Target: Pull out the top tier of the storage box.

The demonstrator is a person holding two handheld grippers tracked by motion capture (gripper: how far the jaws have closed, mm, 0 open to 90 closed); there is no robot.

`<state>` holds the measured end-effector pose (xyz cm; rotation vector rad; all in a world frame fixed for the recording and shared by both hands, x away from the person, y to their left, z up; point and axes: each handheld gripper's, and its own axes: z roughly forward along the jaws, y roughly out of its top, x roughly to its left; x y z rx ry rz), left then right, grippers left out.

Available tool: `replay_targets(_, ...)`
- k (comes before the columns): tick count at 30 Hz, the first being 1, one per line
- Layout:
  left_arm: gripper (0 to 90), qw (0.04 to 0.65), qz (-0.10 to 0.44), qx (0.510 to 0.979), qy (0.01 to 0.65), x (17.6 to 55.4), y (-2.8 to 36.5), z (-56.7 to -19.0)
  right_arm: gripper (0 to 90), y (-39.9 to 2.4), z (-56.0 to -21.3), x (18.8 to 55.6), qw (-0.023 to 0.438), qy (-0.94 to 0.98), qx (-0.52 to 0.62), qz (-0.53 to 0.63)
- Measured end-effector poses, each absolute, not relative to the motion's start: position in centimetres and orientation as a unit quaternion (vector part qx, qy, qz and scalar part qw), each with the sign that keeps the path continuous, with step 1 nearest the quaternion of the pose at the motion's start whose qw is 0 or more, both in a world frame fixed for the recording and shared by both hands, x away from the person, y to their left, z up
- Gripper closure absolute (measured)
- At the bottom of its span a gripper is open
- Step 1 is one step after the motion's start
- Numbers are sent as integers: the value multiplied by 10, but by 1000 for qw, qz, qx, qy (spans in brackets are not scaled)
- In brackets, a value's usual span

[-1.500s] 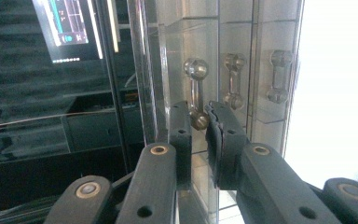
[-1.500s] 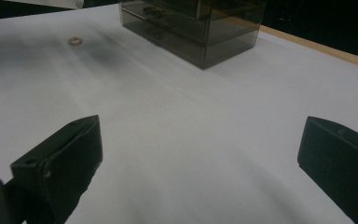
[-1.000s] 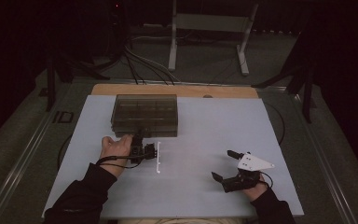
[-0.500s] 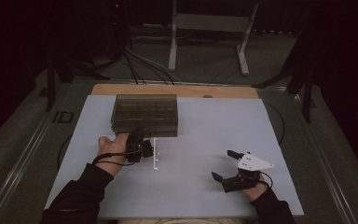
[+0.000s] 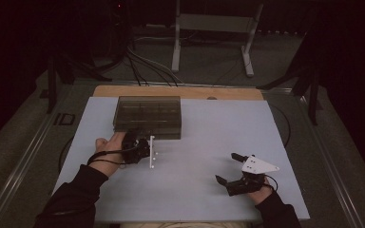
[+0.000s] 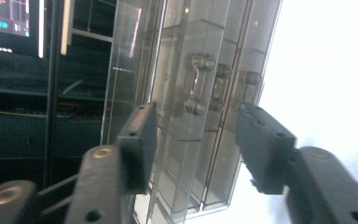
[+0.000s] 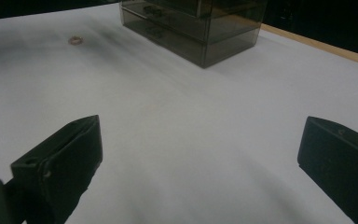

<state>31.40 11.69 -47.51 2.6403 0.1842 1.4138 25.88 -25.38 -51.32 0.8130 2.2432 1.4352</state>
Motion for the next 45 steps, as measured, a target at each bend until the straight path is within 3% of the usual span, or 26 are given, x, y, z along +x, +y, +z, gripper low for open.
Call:
replay_targets(4,408,68,463,881,65,315,119,-475,0,-254,-513,259,178,792,288,508)
replay_targets(5,344,77,448,888,76,317,122,-473,0,-254,-513,259,178,793,288,507)
replay_targets(16,60,143,368,913,103,322,132,-461,0,-254,-514,259,177,794,287,506)
replay_targets(20,10,157,351,918,97,322,135,-459,0,-254,-513,259,178,793,288,506)
replay_targets(45,1,284,243,917,140,333,171,-437,0,-253,-514,259,177,794,287,506)
